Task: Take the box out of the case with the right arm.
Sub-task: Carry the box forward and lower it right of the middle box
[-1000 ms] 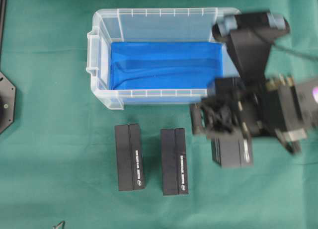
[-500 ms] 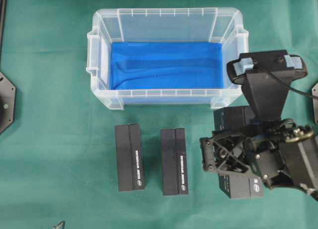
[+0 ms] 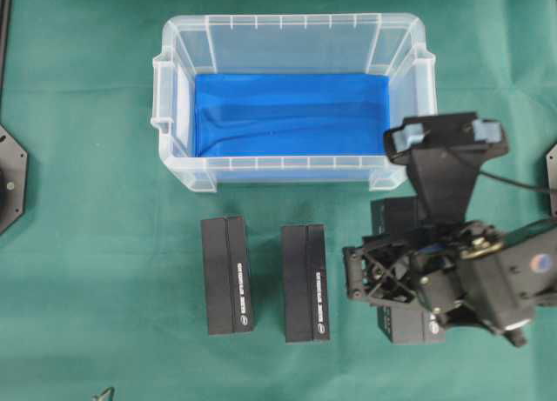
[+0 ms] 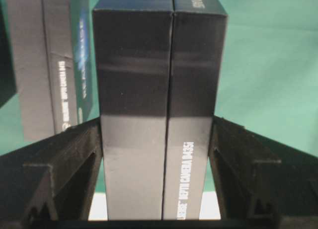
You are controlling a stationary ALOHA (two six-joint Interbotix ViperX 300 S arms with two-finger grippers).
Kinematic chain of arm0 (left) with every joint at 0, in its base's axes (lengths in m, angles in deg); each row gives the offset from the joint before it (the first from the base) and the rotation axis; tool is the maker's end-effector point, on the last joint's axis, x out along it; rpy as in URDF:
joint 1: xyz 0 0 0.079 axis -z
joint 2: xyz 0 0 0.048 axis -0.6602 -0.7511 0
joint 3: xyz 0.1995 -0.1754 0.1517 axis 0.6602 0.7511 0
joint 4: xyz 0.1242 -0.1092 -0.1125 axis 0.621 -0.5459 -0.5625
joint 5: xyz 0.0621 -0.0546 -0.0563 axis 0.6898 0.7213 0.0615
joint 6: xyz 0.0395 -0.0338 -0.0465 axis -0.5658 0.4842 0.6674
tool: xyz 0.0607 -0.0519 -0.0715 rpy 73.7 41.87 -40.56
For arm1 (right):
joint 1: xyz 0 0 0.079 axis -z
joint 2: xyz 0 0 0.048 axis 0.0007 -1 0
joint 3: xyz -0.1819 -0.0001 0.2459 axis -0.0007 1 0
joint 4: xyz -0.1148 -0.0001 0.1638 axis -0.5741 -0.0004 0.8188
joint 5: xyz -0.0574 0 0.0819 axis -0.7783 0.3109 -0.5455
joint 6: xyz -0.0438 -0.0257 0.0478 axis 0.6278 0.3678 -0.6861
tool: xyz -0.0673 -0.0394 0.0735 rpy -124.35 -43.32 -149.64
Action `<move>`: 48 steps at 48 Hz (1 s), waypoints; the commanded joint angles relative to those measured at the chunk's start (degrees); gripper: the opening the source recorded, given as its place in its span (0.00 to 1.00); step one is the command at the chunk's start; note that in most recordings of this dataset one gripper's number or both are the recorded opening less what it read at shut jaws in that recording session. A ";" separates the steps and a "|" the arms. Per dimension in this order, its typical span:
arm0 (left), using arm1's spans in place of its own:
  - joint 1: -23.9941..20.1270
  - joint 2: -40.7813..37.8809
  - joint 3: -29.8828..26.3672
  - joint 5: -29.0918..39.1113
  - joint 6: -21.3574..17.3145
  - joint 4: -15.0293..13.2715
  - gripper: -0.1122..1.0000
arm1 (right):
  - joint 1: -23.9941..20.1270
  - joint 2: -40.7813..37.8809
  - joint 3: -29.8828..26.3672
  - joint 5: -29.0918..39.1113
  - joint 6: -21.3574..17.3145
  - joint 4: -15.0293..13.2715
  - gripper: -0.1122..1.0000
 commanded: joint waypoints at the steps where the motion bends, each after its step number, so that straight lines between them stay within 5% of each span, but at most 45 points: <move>1: 0.09 -0.26 -0.88 -0.62 0.00 0.18 0.10 | 0.35 0.97 2.72 -4.04 -0.62 0.62 0.68; 25: 0.09 -0.26 -0.79 -0.70 0.00 0.18 0.10 | 0.70 0.35 17.67 -20.57 -3.52 2.37 0.68; 48: 0.09 -0.26 -0.88 -0.70 0.00 0.18 0.10 | 1.05 0.00 19.07 -24.52 -3.52 3.08 0.68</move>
